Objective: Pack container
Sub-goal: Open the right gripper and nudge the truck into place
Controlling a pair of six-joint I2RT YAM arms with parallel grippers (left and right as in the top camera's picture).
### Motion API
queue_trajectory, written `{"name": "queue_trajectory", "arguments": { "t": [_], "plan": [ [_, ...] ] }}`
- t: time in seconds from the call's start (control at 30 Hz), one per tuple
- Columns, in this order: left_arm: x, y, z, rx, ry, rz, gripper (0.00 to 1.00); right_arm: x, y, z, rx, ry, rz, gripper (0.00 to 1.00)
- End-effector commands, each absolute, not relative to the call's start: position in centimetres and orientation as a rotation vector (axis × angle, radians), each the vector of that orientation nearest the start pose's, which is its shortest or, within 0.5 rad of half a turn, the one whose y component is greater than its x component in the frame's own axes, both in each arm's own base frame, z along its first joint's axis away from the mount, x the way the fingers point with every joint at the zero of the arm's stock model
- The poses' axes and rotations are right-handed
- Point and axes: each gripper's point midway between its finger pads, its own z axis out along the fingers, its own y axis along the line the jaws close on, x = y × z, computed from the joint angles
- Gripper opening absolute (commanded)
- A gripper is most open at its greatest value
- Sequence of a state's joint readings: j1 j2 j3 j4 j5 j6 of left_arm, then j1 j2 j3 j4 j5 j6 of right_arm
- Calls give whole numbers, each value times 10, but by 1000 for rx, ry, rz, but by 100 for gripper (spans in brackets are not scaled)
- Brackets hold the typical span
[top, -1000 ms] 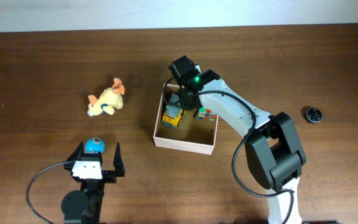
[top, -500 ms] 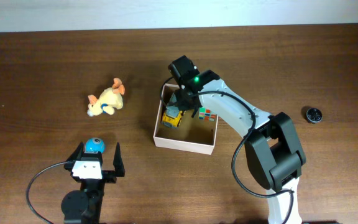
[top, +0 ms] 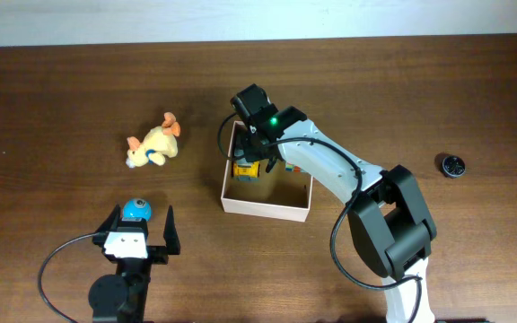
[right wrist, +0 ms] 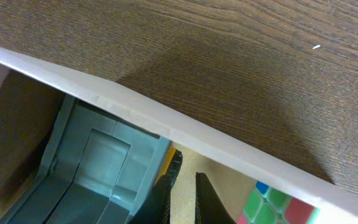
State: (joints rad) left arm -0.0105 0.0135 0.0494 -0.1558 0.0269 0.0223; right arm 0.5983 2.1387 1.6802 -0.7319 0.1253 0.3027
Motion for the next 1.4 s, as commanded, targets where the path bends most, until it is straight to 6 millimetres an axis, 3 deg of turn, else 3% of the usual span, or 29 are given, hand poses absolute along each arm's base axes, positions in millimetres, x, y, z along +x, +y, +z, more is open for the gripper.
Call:
{"name": "queue_trajectory", "arguments": {
  "t": [0.0,0.83,1.03,1.37],
  "plan": [
    [243,-7,156,60,1685,-2,99,425,269,52,-406,2717,89,10],
    [243,-7,156,60,1685,-2,99,398,245,41,-426,2846,-33,10],
    [243,-7,156,60,1685,-2,99,399,251,42,-560,2812,-17,10],
    [243,-7,156,60,1685,-2,99,405,262,45,-642,2763,45,11]
  ]
}}
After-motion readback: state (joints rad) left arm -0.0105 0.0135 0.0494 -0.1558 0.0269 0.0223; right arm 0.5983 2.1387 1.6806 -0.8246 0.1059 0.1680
